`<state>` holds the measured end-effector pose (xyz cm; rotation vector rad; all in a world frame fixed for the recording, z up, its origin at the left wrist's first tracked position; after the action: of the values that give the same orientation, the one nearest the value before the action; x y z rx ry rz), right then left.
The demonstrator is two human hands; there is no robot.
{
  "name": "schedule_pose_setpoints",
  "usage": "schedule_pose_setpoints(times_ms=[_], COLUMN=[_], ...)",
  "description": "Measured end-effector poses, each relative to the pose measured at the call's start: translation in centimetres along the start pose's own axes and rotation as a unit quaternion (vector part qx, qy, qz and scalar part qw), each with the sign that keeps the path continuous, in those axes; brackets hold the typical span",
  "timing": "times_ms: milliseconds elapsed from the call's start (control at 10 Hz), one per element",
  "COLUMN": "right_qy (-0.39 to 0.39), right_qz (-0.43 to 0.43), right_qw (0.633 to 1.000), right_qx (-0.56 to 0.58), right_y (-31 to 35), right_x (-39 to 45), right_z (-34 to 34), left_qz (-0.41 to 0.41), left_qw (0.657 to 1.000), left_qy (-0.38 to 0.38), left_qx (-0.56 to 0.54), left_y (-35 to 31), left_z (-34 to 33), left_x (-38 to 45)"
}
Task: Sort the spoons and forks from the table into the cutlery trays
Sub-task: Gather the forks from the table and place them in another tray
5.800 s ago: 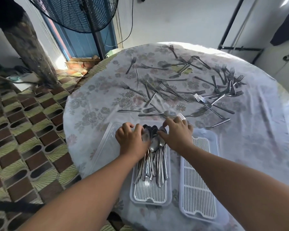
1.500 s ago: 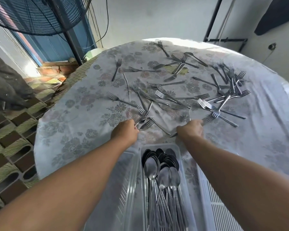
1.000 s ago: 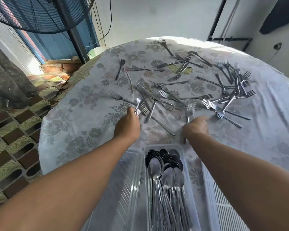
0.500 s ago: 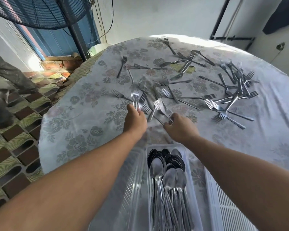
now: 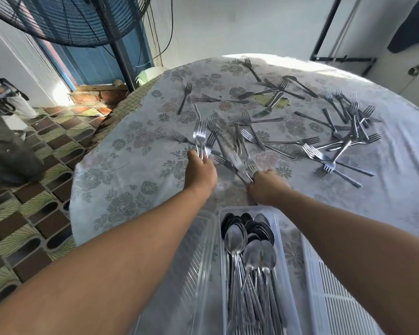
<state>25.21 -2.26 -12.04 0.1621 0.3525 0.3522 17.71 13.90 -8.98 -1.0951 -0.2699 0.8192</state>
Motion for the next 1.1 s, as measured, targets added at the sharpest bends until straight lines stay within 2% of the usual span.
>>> schedule_pose_setpoints(times_ms=[100, 200, 300, 500, 600, 700, 800, 900, 1000, 1100], right_qy=[0.006, -0.056, -0.073, -0.041, -0.031, -0.040, -0.092, -0.122, -0.113, -0.130], right_qz=[0.018, 0.014, 0.005, -0.055, -0.114, -0.152, -0.183, -0.200, -0.213, -0.205], right_qw=[1.000, 0.998, 0.997, 0.986, 0.956, 0.901, 0.837, 0.811, 0.801, 0.812], right_qx=[0.013, 0.032, 0.039, 0.152, 0.270, 0.405, 0.508, 0.536, 0.548, 0.531], right_y=[-0.1, -0.5, -1.1, -4.8, -7.2, -9.4, -10.9, -11.7, -12.4, -13.1], right_x=[-0.6, -1.5, -2.7, -6.2, -8.9, -12.0, -15.2, -18.4, -21.4, -24.0], right_z=[0.6, 2.3, 3.9, 5.4, 5.6, 5.3, 3.9, 2.3, 0.6, -1.2], left_qz=[0.006, 0.013, 0.020, 0.071, 0.069, 0.053, 0.056, 0.053, 0.050, 0.060], left_qw=[1.000, 0.999, 0.999, 0.991, 0.990, 0.992, 0.991, 0.994, 0.996, 0.994], left_qy=[0.001, 0.008, 0.013, 0.042, 0.046, 0.041, 0.063, 0.073, 0.075, 0.087], left_qx=[-0.020, -0.033, -0.041, -0.106, -0.113, -0.105, -0.102, -0.055, -0.004, 0.009], left_y=[-0.5, -1.1, -2.3, -5.3, -6.3, -7.9, -8.0, -6.5, -4.7, -3.3], left_z=[-0.3, -0.9, -1.4, -3.7, -5.2, -6.8, -8.3, -10.1, -11.3, -12.1], left_x=[-0.5, -1.2, -2.0, -5.7, -7.5, -11.1, -15.1, -19.1, -22.7, -26.0])
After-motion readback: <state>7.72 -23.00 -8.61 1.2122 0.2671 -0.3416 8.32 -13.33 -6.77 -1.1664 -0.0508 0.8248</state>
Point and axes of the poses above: each hand's wrist, its own x-axis towards the middle knuckle, its own z-axis out of the back of the hand, y = z × x, the point moved 2 cm from there along x, towards the middle knuckle, and after that the axes turned 4 degrees about -y, right-handed, at the moved point
